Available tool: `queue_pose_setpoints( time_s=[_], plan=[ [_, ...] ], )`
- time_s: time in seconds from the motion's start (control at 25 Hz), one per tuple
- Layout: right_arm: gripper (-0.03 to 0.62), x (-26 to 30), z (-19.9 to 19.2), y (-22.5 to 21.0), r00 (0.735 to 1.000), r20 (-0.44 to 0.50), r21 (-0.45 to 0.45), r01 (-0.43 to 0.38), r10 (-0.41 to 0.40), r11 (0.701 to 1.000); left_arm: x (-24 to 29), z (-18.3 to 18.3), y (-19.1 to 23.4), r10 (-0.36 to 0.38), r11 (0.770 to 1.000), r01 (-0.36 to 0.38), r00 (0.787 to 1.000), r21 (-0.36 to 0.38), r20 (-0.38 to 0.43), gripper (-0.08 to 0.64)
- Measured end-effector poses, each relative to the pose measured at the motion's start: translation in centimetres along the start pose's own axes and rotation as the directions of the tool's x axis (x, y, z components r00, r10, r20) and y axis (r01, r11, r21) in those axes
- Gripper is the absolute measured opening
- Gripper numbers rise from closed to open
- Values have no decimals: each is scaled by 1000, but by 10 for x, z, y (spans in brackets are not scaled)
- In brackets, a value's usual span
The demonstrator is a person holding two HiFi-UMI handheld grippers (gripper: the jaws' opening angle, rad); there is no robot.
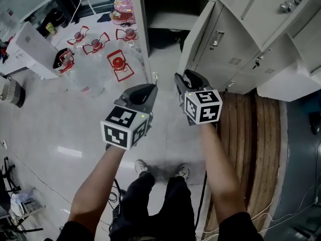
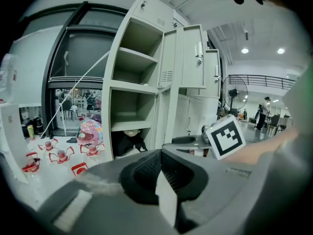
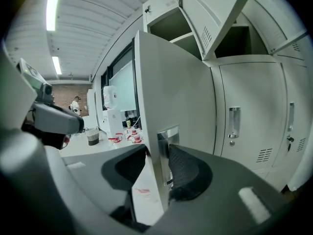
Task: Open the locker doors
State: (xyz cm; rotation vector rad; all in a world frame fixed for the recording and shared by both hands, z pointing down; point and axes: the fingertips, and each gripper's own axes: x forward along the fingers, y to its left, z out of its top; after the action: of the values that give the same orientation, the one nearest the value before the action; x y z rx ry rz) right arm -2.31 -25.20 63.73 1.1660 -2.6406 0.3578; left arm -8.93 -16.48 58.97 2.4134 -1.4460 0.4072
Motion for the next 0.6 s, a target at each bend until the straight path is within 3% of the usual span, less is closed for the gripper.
queue_pose_setpoints(
  time_s=[0.6],
  plan=[
    [146, -62, -17, -60, 998, -61, 5, -29, 29, 1000, 52, 36, -93, -8, 1000, 8, 999, -1, 36, 3]
  ],
)
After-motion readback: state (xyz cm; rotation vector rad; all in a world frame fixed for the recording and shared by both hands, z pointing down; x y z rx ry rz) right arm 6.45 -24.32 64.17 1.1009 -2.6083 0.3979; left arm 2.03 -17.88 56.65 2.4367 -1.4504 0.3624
